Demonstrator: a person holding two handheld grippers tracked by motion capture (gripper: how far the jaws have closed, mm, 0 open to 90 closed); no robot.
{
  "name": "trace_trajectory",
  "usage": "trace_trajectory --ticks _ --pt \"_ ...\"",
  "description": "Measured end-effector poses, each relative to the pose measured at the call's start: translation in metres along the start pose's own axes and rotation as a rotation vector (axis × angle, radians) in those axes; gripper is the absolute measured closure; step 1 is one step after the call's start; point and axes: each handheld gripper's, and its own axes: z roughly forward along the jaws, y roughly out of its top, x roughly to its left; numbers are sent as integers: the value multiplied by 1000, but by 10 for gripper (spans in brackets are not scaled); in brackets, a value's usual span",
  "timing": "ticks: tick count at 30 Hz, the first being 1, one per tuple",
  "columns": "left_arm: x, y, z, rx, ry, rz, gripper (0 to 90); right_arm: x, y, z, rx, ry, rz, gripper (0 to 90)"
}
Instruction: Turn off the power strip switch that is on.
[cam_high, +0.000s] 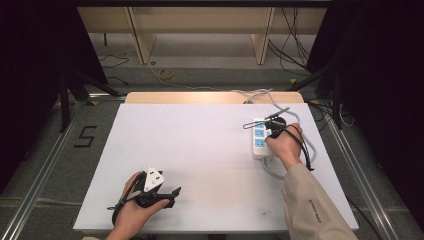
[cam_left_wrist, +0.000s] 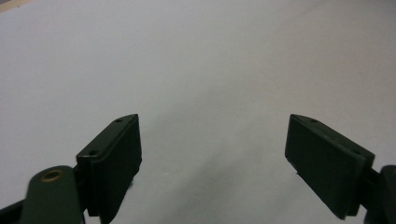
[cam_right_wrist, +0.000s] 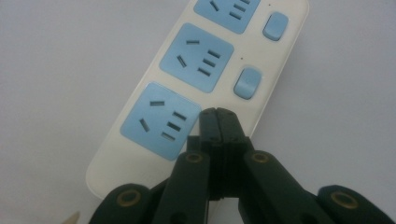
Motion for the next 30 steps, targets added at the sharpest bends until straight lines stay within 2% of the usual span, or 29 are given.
trace_trajectory --ticks 30 --pt "0 0 0 2 1 2 184 0 -3 0 -24 -7 -4 900"
